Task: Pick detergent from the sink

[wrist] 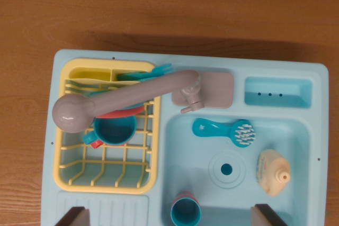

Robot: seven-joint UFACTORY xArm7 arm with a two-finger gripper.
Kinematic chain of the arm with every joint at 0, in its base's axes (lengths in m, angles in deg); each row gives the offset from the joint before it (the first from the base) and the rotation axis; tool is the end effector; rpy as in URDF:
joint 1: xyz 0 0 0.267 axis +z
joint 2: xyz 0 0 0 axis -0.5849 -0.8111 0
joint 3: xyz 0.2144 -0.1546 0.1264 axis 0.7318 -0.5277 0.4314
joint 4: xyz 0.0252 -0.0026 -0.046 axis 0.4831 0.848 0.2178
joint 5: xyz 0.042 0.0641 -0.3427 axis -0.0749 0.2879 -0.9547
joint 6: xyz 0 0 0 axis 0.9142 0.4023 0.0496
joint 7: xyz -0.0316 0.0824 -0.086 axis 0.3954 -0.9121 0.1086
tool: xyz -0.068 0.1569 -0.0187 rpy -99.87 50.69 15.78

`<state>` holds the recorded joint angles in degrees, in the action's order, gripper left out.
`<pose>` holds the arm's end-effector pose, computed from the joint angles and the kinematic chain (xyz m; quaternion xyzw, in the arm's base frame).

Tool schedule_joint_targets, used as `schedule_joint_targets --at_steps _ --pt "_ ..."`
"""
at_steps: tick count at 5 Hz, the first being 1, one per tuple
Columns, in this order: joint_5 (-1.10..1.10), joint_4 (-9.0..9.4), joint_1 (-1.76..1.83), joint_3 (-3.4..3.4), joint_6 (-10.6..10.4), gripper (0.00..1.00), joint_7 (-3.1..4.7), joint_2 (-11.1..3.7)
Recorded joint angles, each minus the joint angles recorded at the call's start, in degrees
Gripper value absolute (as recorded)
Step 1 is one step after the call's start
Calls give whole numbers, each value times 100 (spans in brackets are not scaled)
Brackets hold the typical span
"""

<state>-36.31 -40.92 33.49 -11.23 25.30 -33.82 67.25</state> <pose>0.4640 0.0093 0.4085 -0.9992 -0.0238 -0.0309 0.0085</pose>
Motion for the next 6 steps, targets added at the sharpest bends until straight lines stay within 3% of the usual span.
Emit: schedule_joint_targets --at_steps 6 --pt "11 94 -17 -22 -112 0 37 -23"
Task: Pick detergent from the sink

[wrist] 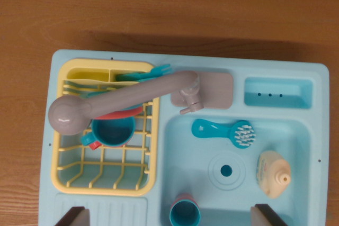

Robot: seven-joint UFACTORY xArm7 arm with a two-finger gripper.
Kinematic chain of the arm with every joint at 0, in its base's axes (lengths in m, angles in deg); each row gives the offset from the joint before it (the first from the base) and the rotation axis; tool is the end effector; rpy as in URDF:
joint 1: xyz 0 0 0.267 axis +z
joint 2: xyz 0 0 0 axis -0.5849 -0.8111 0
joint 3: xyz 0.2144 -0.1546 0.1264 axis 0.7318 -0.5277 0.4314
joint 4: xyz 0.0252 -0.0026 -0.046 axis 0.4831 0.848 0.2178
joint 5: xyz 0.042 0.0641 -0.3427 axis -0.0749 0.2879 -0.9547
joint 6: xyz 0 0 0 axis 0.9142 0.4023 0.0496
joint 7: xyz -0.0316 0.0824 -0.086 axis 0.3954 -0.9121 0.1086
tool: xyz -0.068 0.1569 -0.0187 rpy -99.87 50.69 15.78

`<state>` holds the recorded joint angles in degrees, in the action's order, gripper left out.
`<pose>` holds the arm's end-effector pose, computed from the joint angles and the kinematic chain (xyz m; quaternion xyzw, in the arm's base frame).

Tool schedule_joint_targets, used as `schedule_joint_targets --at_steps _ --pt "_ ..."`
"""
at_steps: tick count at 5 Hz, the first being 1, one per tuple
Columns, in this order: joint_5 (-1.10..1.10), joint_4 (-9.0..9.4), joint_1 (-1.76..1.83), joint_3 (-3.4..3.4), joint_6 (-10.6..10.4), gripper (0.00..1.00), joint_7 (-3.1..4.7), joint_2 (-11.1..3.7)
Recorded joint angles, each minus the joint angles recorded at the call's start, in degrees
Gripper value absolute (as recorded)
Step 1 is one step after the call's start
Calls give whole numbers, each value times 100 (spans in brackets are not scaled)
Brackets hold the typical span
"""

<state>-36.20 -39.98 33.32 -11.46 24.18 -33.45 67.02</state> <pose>0.4672 0.0065 0.4014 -0.9992 -0.0234 -0.0305 0.0094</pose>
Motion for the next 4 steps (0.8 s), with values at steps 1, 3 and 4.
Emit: schedule_joint_targets --at_steps 1,3,4 --pt "0 0 0 0 0 0 0 0" --pt "10 86 -15 -21 -103 0 34 -21" --pt "22 190 -34 -45 -227 0 76 -47"
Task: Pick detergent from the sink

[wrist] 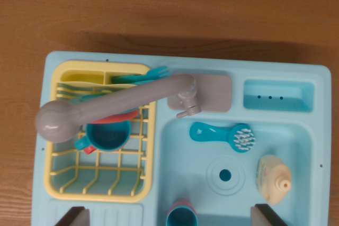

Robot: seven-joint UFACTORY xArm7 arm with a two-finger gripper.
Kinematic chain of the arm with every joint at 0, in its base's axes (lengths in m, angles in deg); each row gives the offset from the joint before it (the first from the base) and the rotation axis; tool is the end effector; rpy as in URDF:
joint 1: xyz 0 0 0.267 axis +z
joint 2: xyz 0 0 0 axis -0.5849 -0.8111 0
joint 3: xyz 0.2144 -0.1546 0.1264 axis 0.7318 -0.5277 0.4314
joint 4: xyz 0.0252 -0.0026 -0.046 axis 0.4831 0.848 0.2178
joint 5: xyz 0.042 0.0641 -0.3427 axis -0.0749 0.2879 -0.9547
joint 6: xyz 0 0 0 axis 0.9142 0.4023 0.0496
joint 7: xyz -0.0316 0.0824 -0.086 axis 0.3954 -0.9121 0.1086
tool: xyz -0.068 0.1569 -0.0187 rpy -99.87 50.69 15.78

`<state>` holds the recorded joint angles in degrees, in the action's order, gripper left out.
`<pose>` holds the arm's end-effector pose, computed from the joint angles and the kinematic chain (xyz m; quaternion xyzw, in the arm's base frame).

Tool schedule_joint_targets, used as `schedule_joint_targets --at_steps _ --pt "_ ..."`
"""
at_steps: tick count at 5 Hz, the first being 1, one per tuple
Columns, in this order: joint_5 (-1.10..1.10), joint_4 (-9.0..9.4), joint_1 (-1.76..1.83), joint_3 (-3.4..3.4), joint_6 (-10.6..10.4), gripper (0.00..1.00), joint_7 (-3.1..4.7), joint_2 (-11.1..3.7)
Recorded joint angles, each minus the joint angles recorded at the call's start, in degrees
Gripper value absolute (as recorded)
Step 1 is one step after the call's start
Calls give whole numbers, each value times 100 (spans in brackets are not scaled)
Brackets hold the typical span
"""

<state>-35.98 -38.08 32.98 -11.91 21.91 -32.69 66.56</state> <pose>0.4731 0.0009 0.3871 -0.9992 -0.0227 -0.0300 0.0113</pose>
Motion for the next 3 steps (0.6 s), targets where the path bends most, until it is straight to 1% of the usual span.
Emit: schedule_joint_targets --at_steps 1,2,3 --pt "0 0 0 0 0 0 0 0" --pt "16 135 -24 -32 -162 0 54 -33" --pt "16 135 -24 -32 -162 0 54 -33"
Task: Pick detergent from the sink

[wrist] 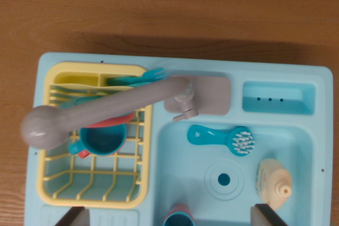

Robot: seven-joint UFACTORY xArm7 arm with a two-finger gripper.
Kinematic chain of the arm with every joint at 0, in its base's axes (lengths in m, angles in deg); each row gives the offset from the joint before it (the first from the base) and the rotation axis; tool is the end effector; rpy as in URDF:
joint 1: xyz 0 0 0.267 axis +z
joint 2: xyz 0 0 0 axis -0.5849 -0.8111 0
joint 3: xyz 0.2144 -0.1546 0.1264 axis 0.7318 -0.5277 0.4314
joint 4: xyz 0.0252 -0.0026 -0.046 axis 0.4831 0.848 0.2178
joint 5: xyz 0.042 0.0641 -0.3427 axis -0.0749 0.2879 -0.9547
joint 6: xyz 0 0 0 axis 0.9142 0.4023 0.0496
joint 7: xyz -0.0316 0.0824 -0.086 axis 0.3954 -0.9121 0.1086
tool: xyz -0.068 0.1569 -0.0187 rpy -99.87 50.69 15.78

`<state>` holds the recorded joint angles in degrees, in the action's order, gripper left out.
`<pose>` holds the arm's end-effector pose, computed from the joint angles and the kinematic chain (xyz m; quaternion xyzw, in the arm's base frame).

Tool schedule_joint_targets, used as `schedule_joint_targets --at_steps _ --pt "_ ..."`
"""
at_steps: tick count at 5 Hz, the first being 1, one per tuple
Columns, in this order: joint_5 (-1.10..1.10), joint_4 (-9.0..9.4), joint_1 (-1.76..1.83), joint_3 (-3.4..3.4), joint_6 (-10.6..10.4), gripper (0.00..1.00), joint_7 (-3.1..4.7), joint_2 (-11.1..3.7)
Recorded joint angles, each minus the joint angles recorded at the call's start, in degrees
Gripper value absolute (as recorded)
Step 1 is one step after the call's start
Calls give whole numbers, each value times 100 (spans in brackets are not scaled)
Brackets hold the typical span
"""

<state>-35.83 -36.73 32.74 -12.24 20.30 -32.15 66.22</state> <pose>0.4770 -0.0034 0.3767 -0.9992 -0.0220 -0.0295 0.0125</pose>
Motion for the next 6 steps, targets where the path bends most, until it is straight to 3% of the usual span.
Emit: schedule_joint_targets --at_steps 1,2,3,4,5,6 --pt "18 151 -27 -36 -180 0 60 -37" --pt "18 151 -27 -36 -180 0 60 -37" --pt "37 319 -57 -76 -382 0 128 -78" --pt "37 319 -57 -76 -382 0 128 -78" --pt "57 493 -88 -118 -589 0 197 -121" --pt "57 493 -88 -118 -589 0 197 -121"
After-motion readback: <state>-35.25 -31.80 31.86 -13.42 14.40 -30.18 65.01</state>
